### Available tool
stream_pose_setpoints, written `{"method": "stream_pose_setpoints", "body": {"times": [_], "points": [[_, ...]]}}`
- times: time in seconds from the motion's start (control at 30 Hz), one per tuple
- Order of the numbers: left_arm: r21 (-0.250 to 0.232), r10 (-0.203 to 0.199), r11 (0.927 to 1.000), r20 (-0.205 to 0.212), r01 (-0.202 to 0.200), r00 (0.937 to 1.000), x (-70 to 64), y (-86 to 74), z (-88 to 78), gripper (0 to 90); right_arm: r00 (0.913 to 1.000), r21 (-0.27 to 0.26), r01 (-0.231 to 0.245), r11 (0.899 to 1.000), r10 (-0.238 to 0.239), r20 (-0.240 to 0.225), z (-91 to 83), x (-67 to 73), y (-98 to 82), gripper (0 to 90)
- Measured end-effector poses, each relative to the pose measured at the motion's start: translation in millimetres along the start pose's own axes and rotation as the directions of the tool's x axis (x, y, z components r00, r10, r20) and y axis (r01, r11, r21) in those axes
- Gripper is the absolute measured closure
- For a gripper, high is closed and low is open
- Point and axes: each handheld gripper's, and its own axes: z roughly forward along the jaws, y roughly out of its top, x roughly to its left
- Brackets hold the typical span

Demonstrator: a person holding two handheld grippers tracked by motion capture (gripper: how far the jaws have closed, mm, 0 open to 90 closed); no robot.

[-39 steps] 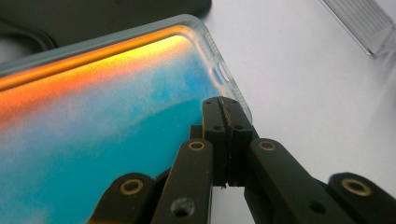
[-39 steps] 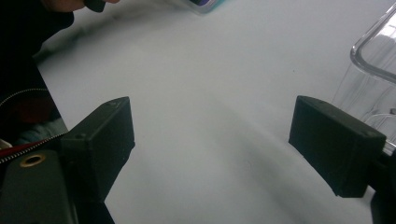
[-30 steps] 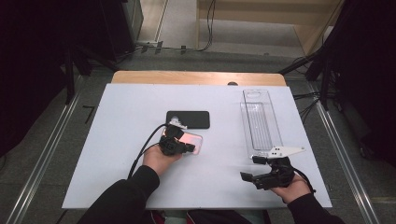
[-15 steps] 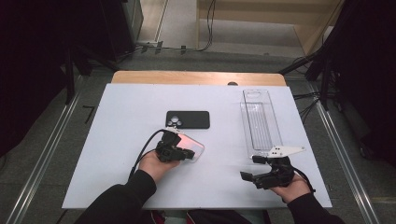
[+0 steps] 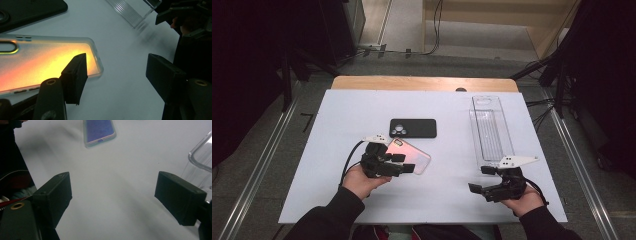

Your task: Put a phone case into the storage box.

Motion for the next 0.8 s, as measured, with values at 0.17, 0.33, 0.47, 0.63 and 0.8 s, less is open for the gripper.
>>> {"method": "stream_pose_setpoints", "body": {"times": [0.17,0.33,0.47,0.63,0.8], "points": [[0.020,0.012,0.9997,-0.006,-0.011,0.9999,-2.0,-8.2,-4.9,31.0,1.0000,0.002,-0.002,1.000,0.002,-0.003,0.4,-0.1,-0.1,12.4],[0.013,0.000,0.9999,0.036,0.000,0.9994,-4.1,-19.8,-13.8,30.8,1.0000,0.002,0.000,1.000,0.000,-0.006,0.4,-0.2,0.0,12.5],[0.014,0.036,0.9993,0.008,-0.036,0.9993,-6.7,-25.1,-22.0,28.8,1.0000,0.003,-0.003,1.000,0.003,-0.006,0.3,-0.6,-0.1,12.5],[0.009,0.044,0.9990,-0.020,-0.044,0.9988,-7.1,-35.0,-33.2,28.7,0.9998,0.001,0.012,1.000,-0.012,-0.013,0.4,-0.1,-0.6,12.4],[-0.004,0.054,0.9985,-0.036,-0.054,0.9979,-4.3,-47.6,-48.6,28.7,0.9996,0.008,0.026,1.000,-0.026,-0.012,0.8,1.7,-0.9,12.4]]}}
